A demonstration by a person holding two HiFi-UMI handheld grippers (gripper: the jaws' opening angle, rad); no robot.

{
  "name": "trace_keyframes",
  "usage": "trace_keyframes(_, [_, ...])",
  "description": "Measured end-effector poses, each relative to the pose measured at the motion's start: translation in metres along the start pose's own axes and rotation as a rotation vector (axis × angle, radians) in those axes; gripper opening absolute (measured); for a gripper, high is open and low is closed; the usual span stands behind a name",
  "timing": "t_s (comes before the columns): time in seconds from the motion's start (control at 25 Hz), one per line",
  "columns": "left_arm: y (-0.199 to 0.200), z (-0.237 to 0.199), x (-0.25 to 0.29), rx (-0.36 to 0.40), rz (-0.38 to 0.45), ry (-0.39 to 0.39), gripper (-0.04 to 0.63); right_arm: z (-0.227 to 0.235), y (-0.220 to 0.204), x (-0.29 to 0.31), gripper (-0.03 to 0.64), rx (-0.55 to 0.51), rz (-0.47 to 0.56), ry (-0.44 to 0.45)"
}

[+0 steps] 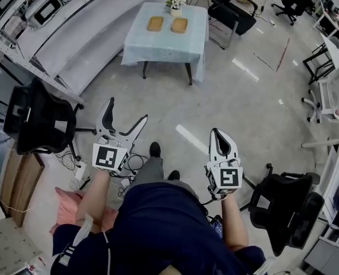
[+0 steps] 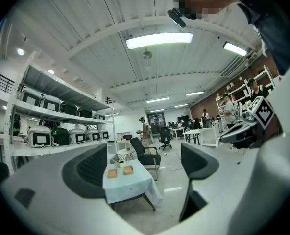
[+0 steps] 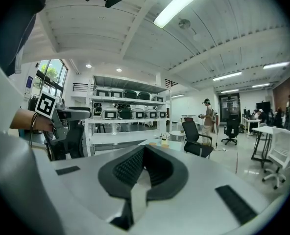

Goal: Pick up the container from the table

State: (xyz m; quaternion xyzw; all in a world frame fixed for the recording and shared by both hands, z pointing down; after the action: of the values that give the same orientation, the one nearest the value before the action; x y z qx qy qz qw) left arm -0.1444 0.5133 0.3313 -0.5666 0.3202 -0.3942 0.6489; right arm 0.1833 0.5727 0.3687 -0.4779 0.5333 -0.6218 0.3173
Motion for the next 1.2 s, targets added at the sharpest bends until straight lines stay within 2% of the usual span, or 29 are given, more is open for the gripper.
trace_keyframes(0.28, [-0.008,-0.044,0.059,0.006,0.029,-0.01,0.465,0.012,0.008,0.058,0.0,0.012,0.003,-0.017])
trace_keyframes(0.56, [-0.019,-0.128,0.135,0.0,0.058,-0.01,0.463,0.011,0.041,0.168,0.0,-0.009,0.021,-0.033])
trace_keyframes(0.8, [-0.032,-0.197,0.2,-0.029,0.048,-0.046,0.463,0.015,0.071,0.256,0.0,0.001,0.001,-0.076])
trace_keyframes(1.2, [-0.042,-0.245,0.289,-0.013,0.041,-0.076,0.463,0.049,0.086,0.346,0.0,-0.006,-0.009,-0.111])
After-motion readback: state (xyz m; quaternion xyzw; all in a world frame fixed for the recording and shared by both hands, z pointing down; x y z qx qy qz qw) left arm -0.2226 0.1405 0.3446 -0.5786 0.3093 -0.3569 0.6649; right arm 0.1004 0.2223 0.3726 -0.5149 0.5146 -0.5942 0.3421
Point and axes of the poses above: the fingertips, and each gripper's own axes: x forward along the fingers, z to its right, y out of its top, the point moved 9 cm from there along -x, backward along the fingers, and after that the axes turned 2 degrees about -z, right-handed, at the moved point
